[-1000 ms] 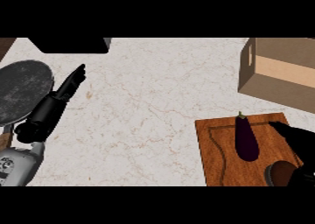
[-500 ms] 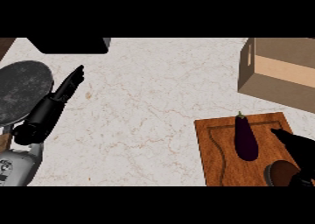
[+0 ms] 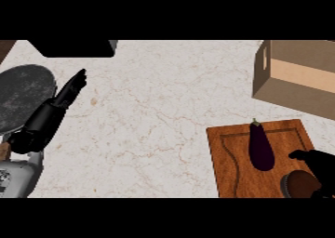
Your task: Pick the cupcake from the cutting board and place it in the cardboard box
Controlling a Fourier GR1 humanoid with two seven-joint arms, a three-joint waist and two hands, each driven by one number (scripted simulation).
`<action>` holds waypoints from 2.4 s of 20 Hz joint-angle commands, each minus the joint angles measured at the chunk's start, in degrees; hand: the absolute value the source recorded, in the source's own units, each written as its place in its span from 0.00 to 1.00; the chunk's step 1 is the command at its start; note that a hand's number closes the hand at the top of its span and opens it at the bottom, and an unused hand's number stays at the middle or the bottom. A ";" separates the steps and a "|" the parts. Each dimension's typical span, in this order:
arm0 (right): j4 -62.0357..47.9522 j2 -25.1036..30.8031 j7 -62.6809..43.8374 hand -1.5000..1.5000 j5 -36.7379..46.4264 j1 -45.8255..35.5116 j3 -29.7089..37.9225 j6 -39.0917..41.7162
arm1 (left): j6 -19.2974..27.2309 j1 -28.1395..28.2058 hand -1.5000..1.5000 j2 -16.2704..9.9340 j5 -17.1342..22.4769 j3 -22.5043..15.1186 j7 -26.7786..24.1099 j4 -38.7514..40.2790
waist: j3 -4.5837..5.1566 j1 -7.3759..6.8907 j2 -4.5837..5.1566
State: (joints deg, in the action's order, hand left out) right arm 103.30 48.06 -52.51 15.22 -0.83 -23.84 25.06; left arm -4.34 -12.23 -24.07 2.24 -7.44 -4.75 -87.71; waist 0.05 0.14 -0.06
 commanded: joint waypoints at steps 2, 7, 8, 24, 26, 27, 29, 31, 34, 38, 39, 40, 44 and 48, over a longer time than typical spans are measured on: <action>-4.43 -3.86 7.81 1.00 7.93 -0.95 -0.82 -0.19 | -0.85 -1.17 0.50 2.20 -2.15 0.21 0.40 1.04 | -0.07 -0.15 0.07; -3.15 -1.76 14.53 1.00 15.52 2.78 0.14 -3.74 | -2.97 2.11 0.50 1.01 -1.11 2.62 0.63 -2.68 | -0.07 -0.18 -0.04; -4.63 -4.23 13.75 1.00 18.45 0.36 -1.58 -4.88 | -0.26 -2.69 0.50 4.05 -3.64 1.37 1.10 2.00 | -0.07 -0.01 0.07; 7.40 0.57 73.20 1.00 19.24 -13.08 -3.43 -20.25 | -1.36 -2.77 0.50 2.87 -2.64 2.26 1.13 1.52 | -0.17 0.09 0.01; 7.28 2.28 77.43 1.00 18.12 -10.37 0.49 -23.34 | -1.95 -0.95 0.50 2.62 -2.69 2.53 0.14 1.61 | -0.14 0.36 -0.01; 7.22 1.22 76.92 1.00 16.20 -10.95 2.61 -22.90 | -2.02 2.86 0.50 3.41 -2.90 0.79 0.51 -2.46 | -0.12 -0.24 -0.13; 9.74 3.65 77.11 1.00 11.61 -9.04 8.24 -19.36 | -1.34 1.26 0.50 3.63 -3.84 1.80 1.10 -2.07 | -0.07 0.28 -0.10; 8.70 1.80 74.42 1.00 5.75 -9.35 13.55 -20.10 | -0.95 1.31 0.50 3.16 -4.21 2.27 0.53 -1.79 | -0.08 0.51 -0.15; 6.65 -2.06 64.24 1.00 0.87 -11.81 17.19 -18.82 | -0.95 -0.28 0.50 4.28 -4.29 2.21 -0.80 0.93 | 0.01 0.37 0.09; -1.70 -4.20 60.40 1.00 -2.03 -15.22 22.65 -20.23 | -3.23 0.62 0.50 3.19 -3.76 2.27 -1.36 0.04 | -0.03 -0.68 0.25; -3.24 -4.21 58.88 1.00 -2.57 -17.26 23.12 -19.10 | -2.39 -0.86 0.50 4.44 -4.43 2.01 -1.50 1.76 | -0.01 -0.54 0.29; -5.92 -2.71 56.96 1.00 -4.17 -21.85 25.01 -16.88 | -0.96 -1.07 0.50 5.99 -6.04 0.26 -0.48 0.90 | 0.00 -0.94 0.32; -18.53 -2.63 59.77 1.00 -5.13 -27.45 28.22 -15.22 | -2.59 -1.20 0.50 5.80 -4.92 1.97 -2.45 3.25 | -0.03 -1.17 0.41; -30.61 -0.75 62.60 1.00 0.64 -35.57 27.54 -14.32 | -3.64 0.08 0.50 5.17 -4.39 2.39 1.14 -1.30 | -0.05 -1.86 0.35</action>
State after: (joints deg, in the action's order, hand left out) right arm 82.98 46.28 8.38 12.64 -29.55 3.43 9.67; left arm -7.37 -13.44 -19.15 -2.45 -5.16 -4.89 -86.62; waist 0.01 -1.17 0.31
